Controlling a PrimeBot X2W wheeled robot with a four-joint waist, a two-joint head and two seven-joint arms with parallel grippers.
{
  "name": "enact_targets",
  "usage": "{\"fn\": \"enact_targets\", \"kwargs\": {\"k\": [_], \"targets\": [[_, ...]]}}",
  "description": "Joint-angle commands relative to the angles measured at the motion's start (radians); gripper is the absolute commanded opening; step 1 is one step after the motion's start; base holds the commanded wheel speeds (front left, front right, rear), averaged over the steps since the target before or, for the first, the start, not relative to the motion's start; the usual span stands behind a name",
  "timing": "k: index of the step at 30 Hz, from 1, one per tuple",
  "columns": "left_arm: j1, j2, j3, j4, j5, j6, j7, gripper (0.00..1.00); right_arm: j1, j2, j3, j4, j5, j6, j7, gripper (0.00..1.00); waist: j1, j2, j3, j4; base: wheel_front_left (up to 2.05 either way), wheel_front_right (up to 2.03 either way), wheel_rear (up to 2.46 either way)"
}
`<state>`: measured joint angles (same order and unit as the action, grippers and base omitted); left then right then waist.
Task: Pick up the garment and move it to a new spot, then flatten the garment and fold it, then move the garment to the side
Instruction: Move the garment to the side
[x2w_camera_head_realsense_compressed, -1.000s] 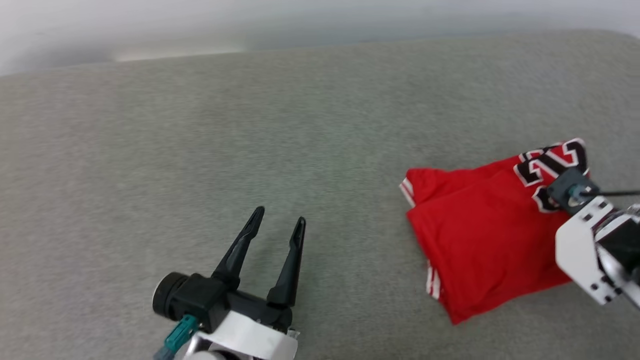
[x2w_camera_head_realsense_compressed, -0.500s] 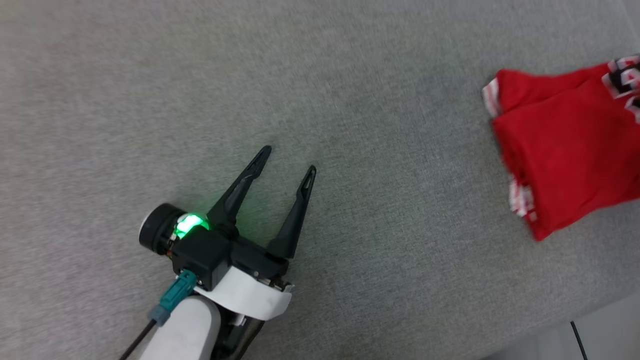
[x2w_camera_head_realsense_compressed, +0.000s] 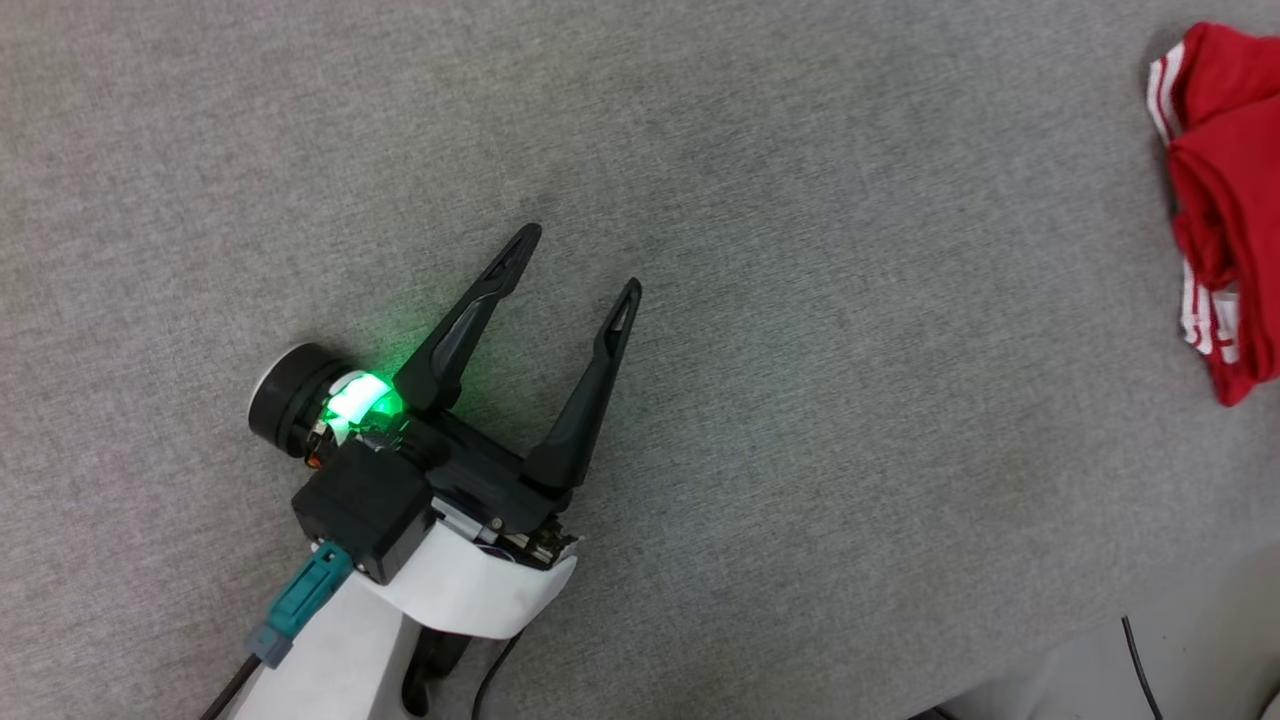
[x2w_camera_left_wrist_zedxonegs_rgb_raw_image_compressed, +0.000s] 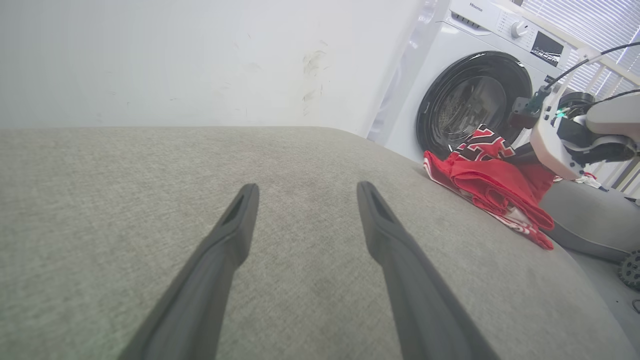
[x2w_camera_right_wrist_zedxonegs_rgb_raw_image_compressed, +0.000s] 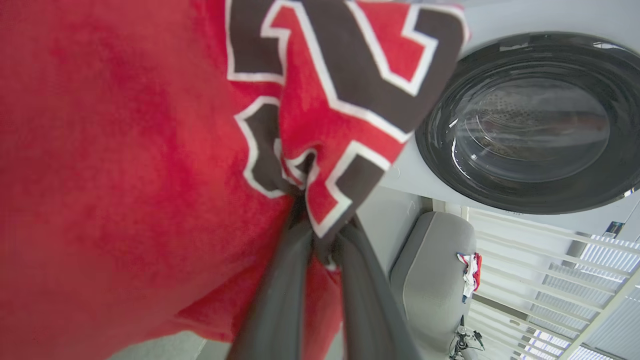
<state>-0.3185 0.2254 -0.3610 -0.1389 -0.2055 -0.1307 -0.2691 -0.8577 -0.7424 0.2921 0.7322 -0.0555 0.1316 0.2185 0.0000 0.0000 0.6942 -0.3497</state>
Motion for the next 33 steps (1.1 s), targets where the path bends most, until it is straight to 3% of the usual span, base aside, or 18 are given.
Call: {"fn": "enact_targets", "kwargs": {"k": [1,3,4,5,11,17,26,33], "targets": [[-0.002,0.031,0.022,0.057,-0.004,0.003,0.01,1.0,-0.024,0.028,-0.015,0.028,-0.013,-0.002,-0.021,0.0,0.0,0.0,0.011,0.007,0.0,0.0,0.0],[-0.002,0.034,0.024,0.057,-0.002,0.003,0.01,1.0,-0.041,0.04,-0.036,0.061,-0.022,-0.002,-0.047,0.0,0.0,0.0,0.012,0.011,0.0,0.0,0.0],[-0.001,0.034,0.025,0.057,-0.001,0.003,0.01,1.0,-0.048,0.048,-0.043,0.076,-0.032,-0.002,-0.059,0.81,0.0,0.0,0.01,0.014,0.0,0.0,0.0],[-0.001,0.031,0.026,0.056,0.001,0.003,0.01,1.0,-0.051,0.056,-0.046,0.087,-0.039,-0.002,-0.071,1.0,0.0,0.0,0.005,0.017,0.0,0.0,0.0],[0.018,-0.017,0.034,0.037,-0.008,0.003,0.007,1.0,-0.07,0.076,-0.074,0.138,-0.086,-0.002,-0.134,1.0,0.0,0.0,-0.077,0.05,0.0,0.0,0.0],[0.055,-0.065,0.088,0.028,-0.023,0.002,0.006,1.0,-0.053,0.117,-0.129,0.11,-0.066,-0.002,-0.216,1.0,0.0,0.0,-0.199,0.087,0.0,0.0,0.0],[0.186,-0.133,0.276,0.025,-0.013,0.003,0.006,1.0,0.091,0.236,-0.1,-0.067,0.023,-0.002,-0.374,1.0,0.0,0.0,-0.401,0.157,0.0,0.0,0.0],[0.287,-0.164,0.386,0.055,0.008,0.019,0.004,1.0,0.335,0.349,-0.184,-0.291,0.15,-0.001,-0.441,1.0,0.0,0.0,-0.521,0.232,0.0,0.0,0.0]]}}
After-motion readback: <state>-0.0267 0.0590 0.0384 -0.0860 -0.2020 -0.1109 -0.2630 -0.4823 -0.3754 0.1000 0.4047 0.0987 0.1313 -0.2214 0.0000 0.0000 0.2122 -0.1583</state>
